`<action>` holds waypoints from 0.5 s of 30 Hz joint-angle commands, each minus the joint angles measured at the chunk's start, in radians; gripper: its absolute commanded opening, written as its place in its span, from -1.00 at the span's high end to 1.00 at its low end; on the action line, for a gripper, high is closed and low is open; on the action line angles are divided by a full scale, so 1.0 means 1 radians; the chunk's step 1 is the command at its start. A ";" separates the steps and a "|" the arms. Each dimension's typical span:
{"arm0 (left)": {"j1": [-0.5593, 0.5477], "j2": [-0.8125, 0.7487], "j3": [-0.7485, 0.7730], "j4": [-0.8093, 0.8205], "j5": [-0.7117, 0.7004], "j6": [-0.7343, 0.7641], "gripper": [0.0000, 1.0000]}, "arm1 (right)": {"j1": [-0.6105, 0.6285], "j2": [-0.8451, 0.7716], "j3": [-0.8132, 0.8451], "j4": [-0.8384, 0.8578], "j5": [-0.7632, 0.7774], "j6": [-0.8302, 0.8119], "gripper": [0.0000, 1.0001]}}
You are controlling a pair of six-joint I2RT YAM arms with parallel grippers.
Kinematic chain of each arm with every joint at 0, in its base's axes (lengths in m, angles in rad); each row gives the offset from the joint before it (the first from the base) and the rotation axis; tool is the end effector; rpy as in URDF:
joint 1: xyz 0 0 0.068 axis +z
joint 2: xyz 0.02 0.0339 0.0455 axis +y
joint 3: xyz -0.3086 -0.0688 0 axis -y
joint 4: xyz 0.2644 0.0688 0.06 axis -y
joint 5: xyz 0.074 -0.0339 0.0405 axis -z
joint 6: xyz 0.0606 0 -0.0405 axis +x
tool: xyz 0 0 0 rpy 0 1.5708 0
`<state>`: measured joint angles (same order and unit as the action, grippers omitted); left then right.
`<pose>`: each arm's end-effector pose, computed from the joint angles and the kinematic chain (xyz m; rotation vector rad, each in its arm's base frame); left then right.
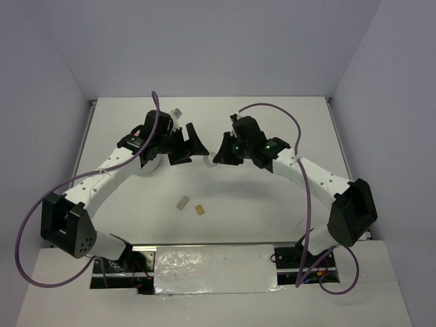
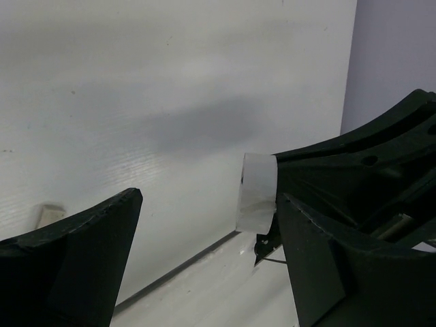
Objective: Sort the stationery into containers
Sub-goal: Pick up the stationery from the center of the board.
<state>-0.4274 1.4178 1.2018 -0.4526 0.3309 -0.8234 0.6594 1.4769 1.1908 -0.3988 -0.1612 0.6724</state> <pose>0.3077 -0.1618 0.3390 -0.2820 2.3935 -1.0064 0.2828 0.2315 0.3190 -0.0764 2.4018 0.8562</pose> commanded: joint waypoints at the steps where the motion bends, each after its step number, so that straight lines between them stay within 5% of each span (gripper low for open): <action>1: -0.001 -0.019 -0.018 0.086 0.063 -0.040 -0.85 | 0.025 0.002 0.069 -0.006 0.002 0.001 0.89; 11: -0.002 -0.033 -0.053 0.143 0.099 -0.068 -0.45 | 0.052 0.046 0.142 -0.029 0.005 0.000 0.86; 15: -0.002 -0.034 -0.047 0.135 0.105 -0.049 0.35 | 0.062 0.065 0.165 -0.044 0.002 -0.004 0.84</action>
<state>-0.4313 1.4124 1.1511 -0.3359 0.4236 -0.8906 0.7101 1.5368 1.2892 -0.4427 -0.1619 0.6720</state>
